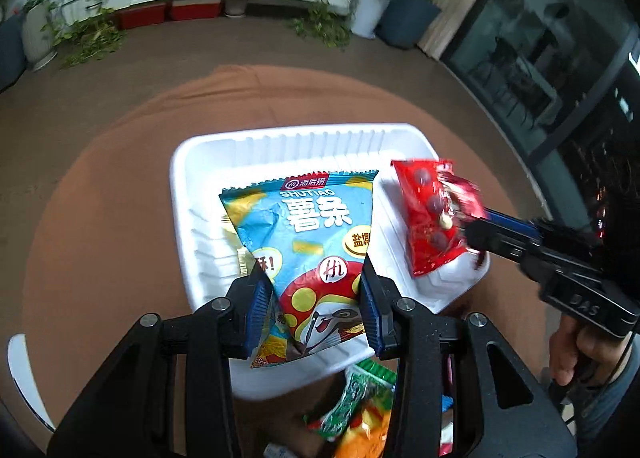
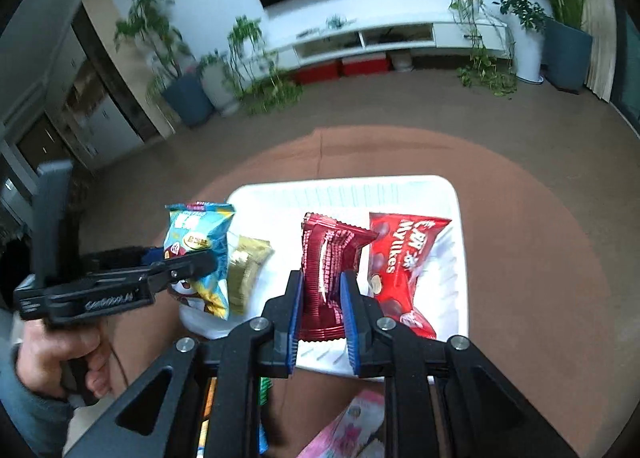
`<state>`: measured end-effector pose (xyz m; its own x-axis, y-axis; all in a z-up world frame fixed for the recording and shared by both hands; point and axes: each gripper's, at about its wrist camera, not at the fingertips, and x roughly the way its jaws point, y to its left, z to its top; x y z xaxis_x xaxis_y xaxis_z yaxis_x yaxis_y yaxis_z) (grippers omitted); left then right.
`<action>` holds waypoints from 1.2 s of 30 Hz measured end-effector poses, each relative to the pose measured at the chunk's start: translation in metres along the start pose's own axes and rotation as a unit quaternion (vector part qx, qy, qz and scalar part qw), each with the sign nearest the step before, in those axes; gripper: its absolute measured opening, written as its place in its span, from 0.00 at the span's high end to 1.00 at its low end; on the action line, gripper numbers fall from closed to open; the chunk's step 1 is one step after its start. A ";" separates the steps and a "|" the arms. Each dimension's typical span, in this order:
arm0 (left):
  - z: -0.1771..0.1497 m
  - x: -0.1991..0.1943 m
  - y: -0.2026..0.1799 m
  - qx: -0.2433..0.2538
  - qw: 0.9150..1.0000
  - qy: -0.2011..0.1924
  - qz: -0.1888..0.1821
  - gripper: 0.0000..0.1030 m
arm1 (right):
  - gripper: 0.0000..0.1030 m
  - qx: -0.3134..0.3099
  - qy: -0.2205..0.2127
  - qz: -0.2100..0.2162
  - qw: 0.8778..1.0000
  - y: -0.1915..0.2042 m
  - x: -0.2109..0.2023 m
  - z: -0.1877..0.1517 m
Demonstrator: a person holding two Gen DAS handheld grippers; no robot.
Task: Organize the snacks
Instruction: 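Place the blue fries bag and red wafer packet into the tray with both grippers, then open both grippers and withdraw from the tray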
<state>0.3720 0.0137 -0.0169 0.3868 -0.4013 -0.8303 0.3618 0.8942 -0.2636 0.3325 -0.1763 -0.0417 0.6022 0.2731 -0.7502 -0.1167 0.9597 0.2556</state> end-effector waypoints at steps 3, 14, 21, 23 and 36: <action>0.003 0.019 -0.005 0.010 1.000 0.012 0.005 0.64 | 0.80 0.001 0.016 -0.010 1.000 -0.003 0.020 -0.002; 0.005 0.061 -0.012 0.022 0.999 0.030 0.027 0.62 | 0.80 -0.035 0.055 -0.044 0.997 -0.002 0.060 -0.011; 0.002 0.065 -0.016 0.031 0.999 0.028 0.031 0.57 | 0.77 -0.041 0.056 -0.057 0.996 -0.004 0.064 -0.017; 0.003 0.066 -0.017 0.033 0.999 0.027 0.031 0.55 | 0.73 -0.040 0.055 -0.057 0.996 -0.005 0.061 -0.018; -0.011 0.006 -0.023 0.035 0.999 -0.012 0.011 0.34 | 0.36 -0.039 -0.006 -0.045 0.998 -0.001 -0.005 -0.022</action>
<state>0.3565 -0.0071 -0.0213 0.4144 -0.3874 -0.8235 0.4118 0.8867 -0.2099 0.3120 -0.1767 -0.0521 0.6219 0.1856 -0.7608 -0.1224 0.9826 0.1396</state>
